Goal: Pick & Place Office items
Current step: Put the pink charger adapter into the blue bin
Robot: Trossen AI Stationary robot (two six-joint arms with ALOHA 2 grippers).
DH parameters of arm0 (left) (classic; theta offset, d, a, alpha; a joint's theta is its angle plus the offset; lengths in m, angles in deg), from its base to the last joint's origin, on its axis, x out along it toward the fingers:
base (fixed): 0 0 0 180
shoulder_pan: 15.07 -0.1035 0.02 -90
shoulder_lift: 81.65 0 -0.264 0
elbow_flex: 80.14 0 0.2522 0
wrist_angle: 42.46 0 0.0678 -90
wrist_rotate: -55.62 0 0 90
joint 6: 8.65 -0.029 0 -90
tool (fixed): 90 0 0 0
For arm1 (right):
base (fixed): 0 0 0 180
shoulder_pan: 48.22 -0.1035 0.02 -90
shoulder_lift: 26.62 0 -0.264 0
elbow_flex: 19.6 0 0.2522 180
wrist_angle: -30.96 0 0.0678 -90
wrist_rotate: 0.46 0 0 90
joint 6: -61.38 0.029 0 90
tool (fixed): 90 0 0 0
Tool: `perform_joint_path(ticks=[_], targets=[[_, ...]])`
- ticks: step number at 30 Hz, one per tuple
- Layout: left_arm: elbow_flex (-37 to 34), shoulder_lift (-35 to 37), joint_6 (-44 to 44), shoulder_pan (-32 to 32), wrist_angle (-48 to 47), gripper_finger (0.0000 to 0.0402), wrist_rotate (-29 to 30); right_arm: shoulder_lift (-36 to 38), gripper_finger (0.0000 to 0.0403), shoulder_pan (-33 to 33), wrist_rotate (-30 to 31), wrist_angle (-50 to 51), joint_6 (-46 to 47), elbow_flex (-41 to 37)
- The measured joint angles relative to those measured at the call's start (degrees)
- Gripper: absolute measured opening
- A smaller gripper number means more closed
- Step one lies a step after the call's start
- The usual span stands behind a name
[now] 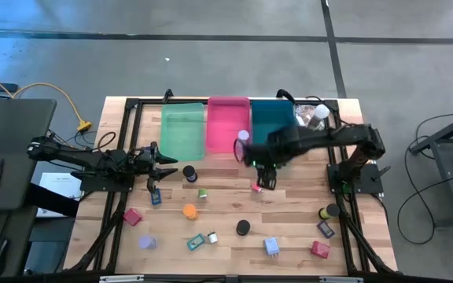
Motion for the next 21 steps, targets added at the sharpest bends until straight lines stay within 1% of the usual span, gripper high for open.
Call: perform_joint_path(ticks=[3, 5, 10, 15, 18, 21], targets=[[0.0, 0.0, 0.0, 0.0, 0.0, 0.0156, 0.0, 0.1, 0.0205, -2.7, 3.8, -1.7, 2.3, -4.9], [0.0, 0.0, 0.0, 0.0, 0.0, 0.0156, 0.0, 0.1, 0.0205, -4.0, 5.2, -4.5, 3.8, -8.8], [0.0, 0.0, 0.0, 0.0, 0.0, 0.0156, 0.0, 1.8, 0.0205, -6.2, 4.8, -16.2, 4.9, -20.3], [0.0, 0.0, 0.0, 0.0, -0.2, 0.0156, 0.0, 5.6, 0.0205, -6.8, 3.1, -29.8, 4.8, -32.0], [0.0, -0.2, 0.0, 0.0, -0.1, 0.0156, 0.0, 6.9, 0.0205, -6.8, 1.3, -38.0, 4.1, -37.1], [0.0, -0.3, 0.0, 0.0, 0.0, 0.0156, 0.1, 7.3, 0.0205, -6.8, 0.2, -43.4, 3.4, -40.8]])
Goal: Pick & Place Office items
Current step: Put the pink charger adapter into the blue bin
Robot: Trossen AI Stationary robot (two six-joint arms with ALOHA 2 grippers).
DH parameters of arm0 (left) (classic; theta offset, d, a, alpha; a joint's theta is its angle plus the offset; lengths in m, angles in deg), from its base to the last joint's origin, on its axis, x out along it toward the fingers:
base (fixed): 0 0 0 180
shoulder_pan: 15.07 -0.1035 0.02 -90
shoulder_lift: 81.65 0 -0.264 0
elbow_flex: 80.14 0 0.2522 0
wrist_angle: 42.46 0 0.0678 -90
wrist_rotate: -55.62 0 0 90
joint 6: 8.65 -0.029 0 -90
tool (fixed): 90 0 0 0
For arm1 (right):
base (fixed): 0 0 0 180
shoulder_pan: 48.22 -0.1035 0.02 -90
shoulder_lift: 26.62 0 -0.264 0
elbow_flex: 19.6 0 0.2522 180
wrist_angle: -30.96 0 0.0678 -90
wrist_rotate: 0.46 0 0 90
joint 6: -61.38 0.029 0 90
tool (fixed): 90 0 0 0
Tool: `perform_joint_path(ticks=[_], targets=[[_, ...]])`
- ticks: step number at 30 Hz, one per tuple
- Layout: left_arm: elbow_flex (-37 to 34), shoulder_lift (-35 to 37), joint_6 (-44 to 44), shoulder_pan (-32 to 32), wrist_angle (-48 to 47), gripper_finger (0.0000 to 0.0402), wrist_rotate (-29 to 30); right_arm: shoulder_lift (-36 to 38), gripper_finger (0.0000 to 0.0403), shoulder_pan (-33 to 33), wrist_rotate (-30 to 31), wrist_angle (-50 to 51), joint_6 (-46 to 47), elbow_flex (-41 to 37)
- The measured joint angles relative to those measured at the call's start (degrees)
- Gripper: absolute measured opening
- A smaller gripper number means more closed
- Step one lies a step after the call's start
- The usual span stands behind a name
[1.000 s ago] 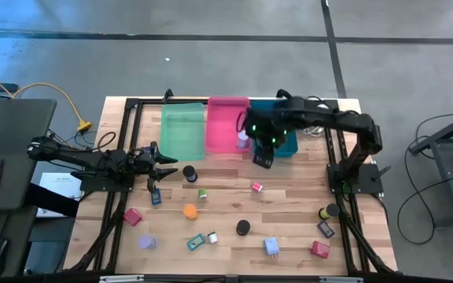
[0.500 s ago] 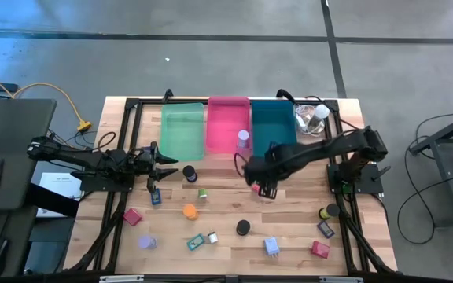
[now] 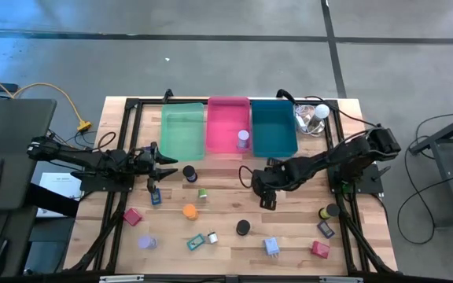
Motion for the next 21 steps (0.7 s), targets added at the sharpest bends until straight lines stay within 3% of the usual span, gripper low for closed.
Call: perform_joint_path(ticks=[7, 21], targets=[[0.0, 0.0, 1.8, 0.0, 0.0, 0.0156, 0.0, 0.0, 0.0205, 0.6, -0.2, -8.9, -2.6, -5.0], [0.0, 0.0, 1.9, 0.0, 0.0, 0.0156, 0.0, 0.0, 0.0205, 0.9, 0.2, -15.9, -1.5, -8.1]])
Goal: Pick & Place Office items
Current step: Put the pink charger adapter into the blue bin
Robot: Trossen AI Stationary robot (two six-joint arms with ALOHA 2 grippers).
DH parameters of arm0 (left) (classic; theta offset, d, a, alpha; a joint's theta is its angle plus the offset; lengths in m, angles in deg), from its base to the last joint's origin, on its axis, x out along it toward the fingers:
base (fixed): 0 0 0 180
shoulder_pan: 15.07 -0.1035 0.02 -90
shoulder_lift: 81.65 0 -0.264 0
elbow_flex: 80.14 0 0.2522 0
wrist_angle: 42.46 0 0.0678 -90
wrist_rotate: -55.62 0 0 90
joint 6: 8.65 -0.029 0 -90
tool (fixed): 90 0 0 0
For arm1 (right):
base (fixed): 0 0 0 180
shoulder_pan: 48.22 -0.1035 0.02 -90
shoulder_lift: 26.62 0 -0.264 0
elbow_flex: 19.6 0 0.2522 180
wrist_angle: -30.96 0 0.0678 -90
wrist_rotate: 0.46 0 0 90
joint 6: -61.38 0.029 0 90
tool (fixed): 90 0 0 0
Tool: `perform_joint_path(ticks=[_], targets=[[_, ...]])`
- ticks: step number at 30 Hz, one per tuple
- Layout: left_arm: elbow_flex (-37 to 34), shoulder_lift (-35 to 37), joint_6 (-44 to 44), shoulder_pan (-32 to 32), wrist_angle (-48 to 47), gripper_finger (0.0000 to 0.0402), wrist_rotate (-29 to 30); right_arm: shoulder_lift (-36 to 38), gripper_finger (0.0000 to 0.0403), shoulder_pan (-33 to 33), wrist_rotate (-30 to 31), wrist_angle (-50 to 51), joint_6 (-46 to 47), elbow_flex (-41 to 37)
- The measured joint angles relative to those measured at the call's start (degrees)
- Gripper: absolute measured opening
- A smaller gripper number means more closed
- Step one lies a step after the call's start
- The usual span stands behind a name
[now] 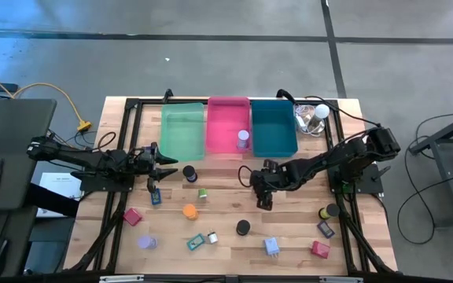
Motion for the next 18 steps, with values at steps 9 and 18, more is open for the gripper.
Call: perform_joint_path(ticks=[9, 18], targets=[[0.0, 0.0, 0.0, 0.0, 0.0, 0.0156, 0.0, -0.4, 0.0205, 0.0, 2.7, 1.6, 4.8, -0.2], [0.0, 0.0, 0.0, 0.0, -0.1, 0.0156, 0.0, -0.5, 0.0205, 0.0, 3.1, 1.8, 6.4, -0.3]])
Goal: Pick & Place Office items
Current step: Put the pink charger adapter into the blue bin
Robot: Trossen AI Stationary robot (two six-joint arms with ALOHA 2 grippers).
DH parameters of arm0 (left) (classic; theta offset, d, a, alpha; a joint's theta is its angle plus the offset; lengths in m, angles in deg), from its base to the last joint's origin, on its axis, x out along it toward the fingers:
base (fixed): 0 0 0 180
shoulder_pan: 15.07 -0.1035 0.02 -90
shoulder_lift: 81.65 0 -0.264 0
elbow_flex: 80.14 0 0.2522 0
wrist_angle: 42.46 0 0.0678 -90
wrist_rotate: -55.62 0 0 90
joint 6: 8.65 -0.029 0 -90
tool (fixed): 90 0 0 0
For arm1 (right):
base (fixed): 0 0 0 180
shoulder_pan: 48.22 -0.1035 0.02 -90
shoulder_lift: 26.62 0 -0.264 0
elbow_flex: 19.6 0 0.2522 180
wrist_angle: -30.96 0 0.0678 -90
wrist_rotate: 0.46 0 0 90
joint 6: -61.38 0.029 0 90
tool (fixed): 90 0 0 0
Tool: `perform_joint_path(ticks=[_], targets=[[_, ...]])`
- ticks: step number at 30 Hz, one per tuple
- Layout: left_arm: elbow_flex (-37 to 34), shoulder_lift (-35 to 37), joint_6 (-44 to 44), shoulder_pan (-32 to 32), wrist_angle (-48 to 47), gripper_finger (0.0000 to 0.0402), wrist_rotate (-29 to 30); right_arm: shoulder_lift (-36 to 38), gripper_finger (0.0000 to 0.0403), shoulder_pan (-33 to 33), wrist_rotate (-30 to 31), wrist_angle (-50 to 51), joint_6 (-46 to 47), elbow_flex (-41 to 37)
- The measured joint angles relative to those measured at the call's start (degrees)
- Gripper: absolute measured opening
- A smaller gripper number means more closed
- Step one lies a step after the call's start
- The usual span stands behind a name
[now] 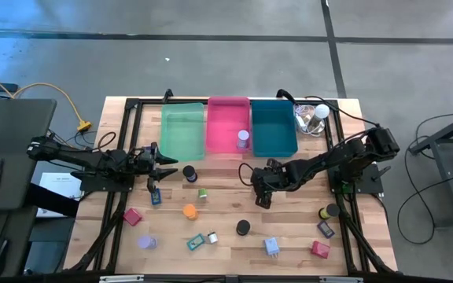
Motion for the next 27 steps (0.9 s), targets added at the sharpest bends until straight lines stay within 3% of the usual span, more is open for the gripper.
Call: perform_joint_path(ticks=[27], targets=[[0.0, 0.0, 1.5, 0.0, 0.0, 0.0156, 0.0, 0.0, 0.0205, 0.0, -0.1, -18.6, 1.5, -11.4]])
